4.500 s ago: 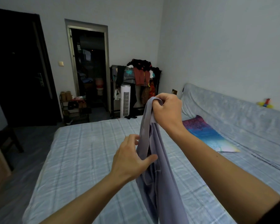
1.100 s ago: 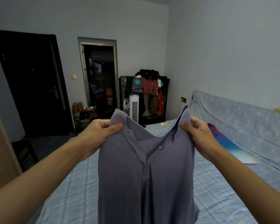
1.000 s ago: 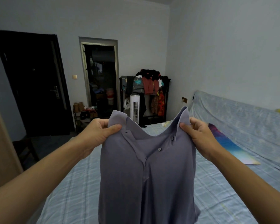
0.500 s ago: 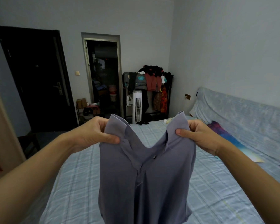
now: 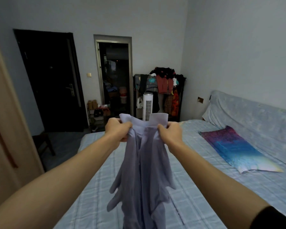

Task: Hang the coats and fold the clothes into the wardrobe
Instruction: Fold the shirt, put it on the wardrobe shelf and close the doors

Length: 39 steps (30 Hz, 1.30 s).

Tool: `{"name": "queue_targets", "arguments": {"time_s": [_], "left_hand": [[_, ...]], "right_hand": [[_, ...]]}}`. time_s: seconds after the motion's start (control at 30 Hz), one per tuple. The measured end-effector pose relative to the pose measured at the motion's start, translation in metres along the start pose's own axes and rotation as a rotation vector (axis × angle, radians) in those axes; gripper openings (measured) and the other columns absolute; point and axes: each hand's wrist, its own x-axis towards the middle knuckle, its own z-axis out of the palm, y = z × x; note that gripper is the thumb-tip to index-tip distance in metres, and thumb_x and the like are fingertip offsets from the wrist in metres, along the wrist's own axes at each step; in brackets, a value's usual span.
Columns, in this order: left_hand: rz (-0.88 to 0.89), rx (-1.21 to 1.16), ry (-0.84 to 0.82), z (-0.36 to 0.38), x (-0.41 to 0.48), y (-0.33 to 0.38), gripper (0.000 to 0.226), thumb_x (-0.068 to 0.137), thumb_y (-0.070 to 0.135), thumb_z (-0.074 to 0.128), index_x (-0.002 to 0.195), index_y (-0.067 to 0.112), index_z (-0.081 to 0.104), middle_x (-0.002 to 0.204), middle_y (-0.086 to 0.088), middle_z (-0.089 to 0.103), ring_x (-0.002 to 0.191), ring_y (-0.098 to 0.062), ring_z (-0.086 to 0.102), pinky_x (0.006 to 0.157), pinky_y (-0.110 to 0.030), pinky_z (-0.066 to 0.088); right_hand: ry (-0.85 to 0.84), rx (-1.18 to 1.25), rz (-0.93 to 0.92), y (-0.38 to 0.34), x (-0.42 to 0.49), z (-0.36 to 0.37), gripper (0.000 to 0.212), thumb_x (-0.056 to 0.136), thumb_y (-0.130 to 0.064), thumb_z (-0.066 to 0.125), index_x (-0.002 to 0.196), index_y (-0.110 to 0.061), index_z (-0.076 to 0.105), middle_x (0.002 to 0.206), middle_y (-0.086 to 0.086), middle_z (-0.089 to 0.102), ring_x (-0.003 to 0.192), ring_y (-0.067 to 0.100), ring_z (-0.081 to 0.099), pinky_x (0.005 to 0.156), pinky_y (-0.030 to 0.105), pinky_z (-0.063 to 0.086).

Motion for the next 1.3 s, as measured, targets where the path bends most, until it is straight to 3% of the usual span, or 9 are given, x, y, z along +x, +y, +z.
{"name": "queue_targets", "arguments": {"time_s": [0.3,0.4,0.5,0.57,0.67,0.77,0.9,1.1,1.3], "left_hand": [[0.134,-0.083,-0.174,0.007,-0.047,0.013,0.008,0.086,0.009,0.069,0.094,0.01,0.07,0.08,-0.011,0.075,0.07,-0.021,0.075,0.057,-0.028,0.059],[0.145,-0.169,-0.322,-0.003,-0.058,0.023,0.017,0.087,0.0,0.058,0.097,0.003,0.071,0.085,-0.014,0.076,0.078,-0.024,0.075,0.061,-0.026,0.059],[0.225,-0.014,-0.436,-0.01,-0.066,0.028,0.037,0.084,-0.008,0.05,0.099,0.016,0.073,0.088,-0.006,0.077,0.082,-0.016,0.074,0.066,-0.027,0.06],[0.31,0.172,-0.388,-0.014,-0.067,0.026,0.041,0.085,-0.004,0.049,0.1,0.028,0.07,0.088,0.0,0.076,0.084,-0.012,0.073,0.075,-0.034,0.061],[0.542,0.372,-0.066,-0.027,-0.061,0.023,0.017,0.082,0.019,0.071,0.094,0.03,0.071,0.088,0.01,0.071,0.083,-0.003,0.066,0.08,-0.033,0.059],[0.629,0.443,0.095,-0.04,-0.05,0.021,0.059,0.064,0.036,0.087,0.115,0.03,0.058,0.107,0.01,0.058,0.1,-0.009,0.055,0.086,-0.032,0.052],[0.357,0.183,-0.255,-0.046,-0.042,0.025,0.107,0.051,0.029,0.097,0.14,0.032,0.038,0.125,0.007,0.053,0.111,-0.011,0.055,0.086,-0.028,0.052],[0.416,-0.08,-0.542,-0.043,-0.047,0.034,0.047,0.06,0.01,0.093,0.1,0.027,0.075,0.099,0.002,0.076,0.093,-0.014,0.072,0.07,-0.024,0.058],[0.543,0.265,-0.446,-0.052,-0.054,0.071,0.028,0.076,0.011,0.083,0.102,0.016,0.076,0.093,-0.002,0.077,0.088,-0.017,0.073,0.074,-0.035,0.061]], "right_hand": [[-0.257,0.198,-0.256,-0.037,-0.051,0.008,0.029,0.096,-0.026,0.056,0.078,-0.008,0.07,0.073,0.012,0.07,0.068,0.026,0.065,0.062,0.04,0.054],[-0.366,0.291,-0.249,-0.043,-0.057,-0.003,0.03,0.088,-0.038,0.069,0.085,-0.009,0.07,0.077,0.012,0.07,0.073,0.028,0.068,0.068,0.042,0.058],[-0.357,0.259,-0.259,-0.044,-0.057,-0.011,0.025,0.079,-0.032,0.079,0.091,-0.013,0.071,0.083,0.012,0.072,0.081,0.027,0.072,0.07,0.042,0.062],[-0.3,0.24,-0.267,-0.042,-0.055,-0.015,0.013,0.084,-0.02,0.073,0.09,-0.009,0.07,0.083,0.015,0.072,0.082,0.032,0.071,0.071,0.048,0.061],[-0.322,0.228,-0.265,-0.041,-0.051,-0.025,0.007,0.09,-0.008,0.065,0.093,-0.01,0.071,0.087,0.011,0.074,0.086,0.029,0.071,0.076,0.046,0.06],[-0.468,0.294,-0.292,-0.042,-0.048,-0.039,0.013,0.093,-0.007,0.065,0.102,-0.014,0.072,0.094,0.004,0.075,0.089,0.019,0.072,0.077,0.033,0.06],[-0.581,0.431,-0.329,-0.048,-0.048,-0.053,0.019,0.093,-0.007,0.064,0.109,-0.014,0.07,0.101,0.002,0.075,0.096,0.016,0.071,0.078,0.025,0.056],[-0.622,0.533,-0.356,-0.058,-0.049,-0.069,0.028,0.087,-0.022,0.068,0.114,-0.015,0.07,0.112,0.011,0.072,0.104,0.024,0.068,0.091,0.038,0.057],[-0.615,0.558,-0.332,-0.051,-0.061,-0.066,0.031,0.084,-0.018,0.073,0.115,-0.017,0.069,0.11,0.005,0.073,0.103,0.02,0.07,0.082,0.027,0.056]]}}
